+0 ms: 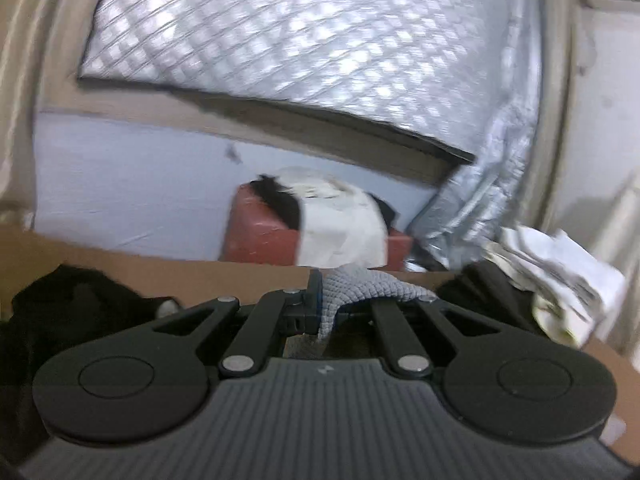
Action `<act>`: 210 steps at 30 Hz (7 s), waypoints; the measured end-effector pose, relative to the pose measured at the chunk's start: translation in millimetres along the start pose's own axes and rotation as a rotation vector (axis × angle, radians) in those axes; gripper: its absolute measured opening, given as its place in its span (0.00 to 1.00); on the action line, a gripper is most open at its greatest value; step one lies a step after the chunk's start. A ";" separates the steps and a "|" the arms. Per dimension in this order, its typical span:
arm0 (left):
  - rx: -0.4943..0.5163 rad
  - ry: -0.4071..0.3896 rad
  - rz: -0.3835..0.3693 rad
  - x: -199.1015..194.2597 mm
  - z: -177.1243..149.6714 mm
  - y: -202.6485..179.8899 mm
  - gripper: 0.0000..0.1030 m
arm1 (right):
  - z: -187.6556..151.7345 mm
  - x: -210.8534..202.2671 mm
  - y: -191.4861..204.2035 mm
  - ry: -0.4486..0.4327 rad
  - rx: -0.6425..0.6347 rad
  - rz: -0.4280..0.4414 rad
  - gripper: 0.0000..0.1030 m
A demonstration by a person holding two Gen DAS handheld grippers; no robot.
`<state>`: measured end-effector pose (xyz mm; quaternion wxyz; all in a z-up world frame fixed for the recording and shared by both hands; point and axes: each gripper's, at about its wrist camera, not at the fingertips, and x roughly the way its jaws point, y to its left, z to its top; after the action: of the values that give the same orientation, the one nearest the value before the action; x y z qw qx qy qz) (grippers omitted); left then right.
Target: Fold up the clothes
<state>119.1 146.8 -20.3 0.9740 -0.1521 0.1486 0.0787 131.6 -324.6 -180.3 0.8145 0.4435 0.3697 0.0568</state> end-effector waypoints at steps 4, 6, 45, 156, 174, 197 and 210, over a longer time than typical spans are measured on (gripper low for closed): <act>-0.074 0.087 -0.010 15.9 -0.2 21.8 0.03 | 0.8 23.0 7.1 0.000 0.060 0.047 0.56; -0.083 0.084 -0.019 17.3 2.8 21.5 0.03 | -3.2 32.9 12.2 -0.005 0.062 0.050 0.56; 0.538 0.641 -0.516 -91.3 -120.9 -132.2 0.04 | -63.9 -248.0 -98.4 0.012 -0.110 -0.694 0.10; 0.539 0.398 -0.713 -28.3 -115.3 -184.8 0.07 | -62.4 -172.7 29.8 -0.106 -0.484 -0.318 0.06; 0.525 0.691 -0.556 37.1 -156.8 -195.0 0.71 | -38.6 -141.5 -64.0 -0.018 -0.266 -0.308 0.55; 0.900 0.229 -0.806 -72.5 -100.4 -270.2 0.07 | -108.3 -291.5 69.4 -0.319 -0.628 -0.524 0.03; 1.030 -0.012 -0.514 -2.0 -61.6 -514.0 0.96 | 102.7 -312.2 45.5 -0.731 -0.538 -0.872 0.55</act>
<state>202.8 -357.0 64.6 0.9111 0.3110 0.1204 -0.2422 -15.5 -498.5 60.9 0.9196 0.0222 0.1870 -0.3447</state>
